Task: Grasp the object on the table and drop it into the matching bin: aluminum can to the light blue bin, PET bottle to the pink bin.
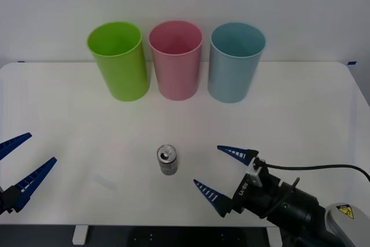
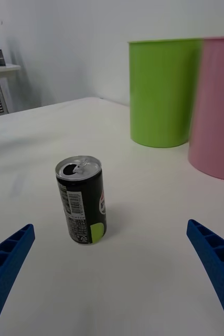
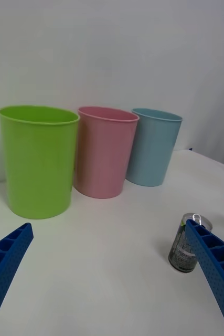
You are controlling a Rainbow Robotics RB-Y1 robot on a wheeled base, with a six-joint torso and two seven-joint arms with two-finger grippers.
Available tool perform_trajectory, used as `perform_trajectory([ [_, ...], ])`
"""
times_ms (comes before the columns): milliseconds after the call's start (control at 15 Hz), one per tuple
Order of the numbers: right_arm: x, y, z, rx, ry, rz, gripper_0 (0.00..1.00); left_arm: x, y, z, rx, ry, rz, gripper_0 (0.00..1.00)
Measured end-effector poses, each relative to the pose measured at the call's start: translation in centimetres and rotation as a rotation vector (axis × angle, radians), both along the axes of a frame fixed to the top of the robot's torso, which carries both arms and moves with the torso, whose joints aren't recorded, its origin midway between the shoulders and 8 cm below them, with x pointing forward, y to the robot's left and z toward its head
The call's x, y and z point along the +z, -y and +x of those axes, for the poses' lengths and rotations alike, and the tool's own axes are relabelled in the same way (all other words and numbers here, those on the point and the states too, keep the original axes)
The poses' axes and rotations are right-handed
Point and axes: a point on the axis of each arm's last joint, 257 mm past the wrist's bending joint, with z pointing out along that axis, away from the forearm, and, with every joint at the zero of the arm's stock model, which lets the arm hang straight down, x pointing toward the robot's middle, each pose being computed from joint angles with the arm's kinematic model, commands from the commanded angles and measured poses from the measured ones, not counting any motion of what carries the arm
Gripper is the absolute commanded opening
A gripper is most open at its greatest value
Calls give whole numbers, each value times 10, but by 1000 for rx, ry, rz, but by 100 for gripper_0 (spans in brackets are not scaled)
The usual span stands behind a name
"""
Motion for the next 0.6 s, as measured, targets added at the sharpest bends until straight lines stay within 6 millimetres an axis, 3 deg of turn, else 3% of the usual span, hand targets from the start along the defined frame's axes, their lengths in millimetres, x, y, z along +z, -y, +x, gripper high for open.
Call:
perform_trajectory([
  [600,-26,-42,36,28,-35,-9,100,0,0,0,0,0,0,100],
])
